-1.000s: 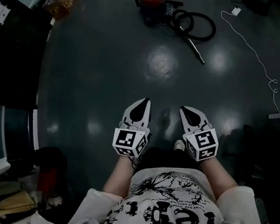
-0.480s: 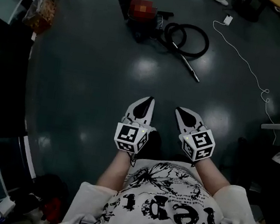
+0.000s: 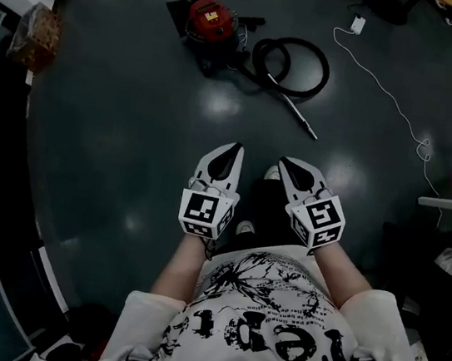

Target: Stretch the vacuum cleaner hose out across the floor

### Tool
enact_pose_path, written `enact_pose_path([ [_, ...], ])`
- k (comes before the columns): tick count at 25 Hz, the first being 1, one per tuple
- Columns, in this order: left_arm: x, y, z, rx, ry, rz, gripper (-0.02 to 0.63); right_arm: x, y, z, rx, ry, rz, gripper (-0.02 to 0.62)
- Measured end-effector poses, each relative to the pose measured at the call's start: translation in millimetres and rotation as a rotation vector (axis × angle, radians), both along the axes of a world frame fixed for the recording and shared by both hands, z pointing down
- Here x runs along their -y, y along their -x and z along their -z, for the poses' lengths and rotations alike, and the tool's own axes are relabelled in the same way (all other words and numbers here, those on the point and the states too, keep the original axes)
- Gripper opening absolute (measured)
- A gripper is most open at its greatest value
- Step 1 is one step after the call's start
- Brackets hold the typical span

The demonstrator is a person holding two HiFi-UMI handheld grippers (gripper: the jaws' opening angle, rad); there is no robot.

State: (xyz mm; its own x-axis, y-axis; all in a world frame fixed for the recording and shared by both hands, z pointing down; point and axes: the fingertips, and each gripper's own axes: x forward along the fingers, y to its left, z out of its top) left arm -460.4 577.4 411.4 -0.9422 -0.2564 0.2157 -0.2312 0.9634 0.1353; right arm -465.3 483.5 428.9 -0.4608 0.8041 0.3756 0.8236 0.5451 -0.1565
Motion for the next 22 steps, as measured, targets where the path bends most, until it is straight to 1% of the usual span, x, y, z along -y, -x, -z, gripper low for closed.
enact_pose_path([
  [2, -8.0, 35.1, -7.2, -0.017, -0.001, -0.016, 0.005, -8.6, 42.4, -4.8, -0.005, 0.008, -0.02, -0.009],
  [3, -10.0, 54.3, -7.7, -0.021, 0.011, -0.037, 0.005, -13.6, 66.7, -4.7, -0.004, 0.015, -0.034, -0.009],
  [6, -14.3, 117.6, 0.8, -0.012, 0.082, -0.113, 0.005, -28.6, 143.5, 0.9, 0.013, 0.034, -0.066, -0.009],
  [7, -16.9, 139.5, 3.8, -0.011, 0.086, -0.126, 0.006, -32.4, 167.8, 2.1, 0.017, 0.035, -0.071, -0.009],
  [9, -21.9, 181.2, 7.1, -0.018, 0.045, -0.157, 0.005, -40.0, 211.2, 4.5, 0.019, 0.035, -0.072, -0.009],
  [11, -27.7, 217.9, 7.5, -0.025, -0.007, -0.185, 0.005, -47.7, 246.5, 7.2, 0.025, 0.035, -0.068, -0.009],
  [13, -36.8, 253.6, 6.2, -0.029, -0.02, -0.201, 0.005, -54.6, 280.4, 7.8, 0.031, 0.034, -0.08, -0.009],
  [14, -39.9, 270.4, 5.7, -0.027, -0.02, -0.224, 0.005, -57.5, 296.2, 6.4, 0.029, 0.033, -0.094, -0.009],
  [17, -44.6, 319.0, -1.2, -0.026, -0.029, -0.341, 0.006, -65.9, 335.3, -3.4, 0.013, 0.025, -0.136, -0.009],
  [20, -58.0, 380.0, -19.8, -0.059, -0.032, -0.412, 0.006, -80.1, 374.7, -17.0, 0.013, -0.007, -0.151, -0.009],
  [22, -64.9, 418.6, -36.1, -0.088, -0.027, -0.475, 0.006, -89.6, 403.2, -29.2, 0.014, -0.044, -0.188, -0.009],
])
